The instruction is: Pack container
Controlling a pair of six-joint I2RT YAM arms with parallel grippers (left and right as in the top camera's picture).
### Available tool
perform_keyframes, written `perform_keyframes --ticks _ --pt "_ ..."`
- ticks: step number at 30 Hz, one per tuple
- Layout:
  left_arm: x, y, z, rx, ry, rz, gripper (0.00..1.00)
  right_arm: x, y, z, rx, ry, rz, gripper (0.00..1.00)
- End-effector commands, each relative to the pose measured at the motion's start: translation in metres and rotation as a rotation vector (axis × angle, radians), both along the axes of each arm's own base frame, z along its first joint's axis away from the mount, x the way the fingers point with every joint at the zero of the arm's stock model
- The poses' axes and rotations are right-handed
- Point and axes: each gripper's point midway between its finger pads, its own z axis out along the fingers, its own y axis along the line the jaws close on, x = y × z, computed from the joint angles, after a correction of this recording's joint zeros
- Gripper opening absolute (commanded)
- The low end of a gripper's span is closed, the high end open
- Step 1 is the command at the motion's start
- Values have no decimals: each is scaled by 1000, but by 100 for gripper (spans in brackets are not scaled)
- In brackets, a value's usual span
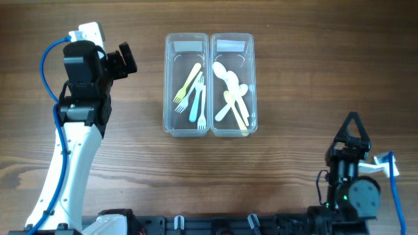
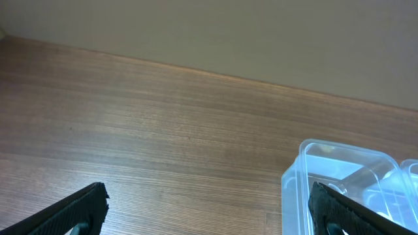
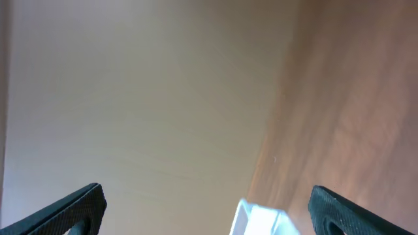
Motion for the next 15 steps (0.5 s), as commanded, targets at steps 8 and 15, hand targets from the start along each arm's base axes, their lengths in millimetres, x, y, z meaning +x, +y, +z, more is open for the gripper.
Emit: perform_keyframes --ticks 8,15 --pt "1 5 13 2 -30 20 100 5 -1 -51 474 -9 -49 100" --pt "1 5 13 2 -30 20 100 6 1 -58 642 -33 -54 100"
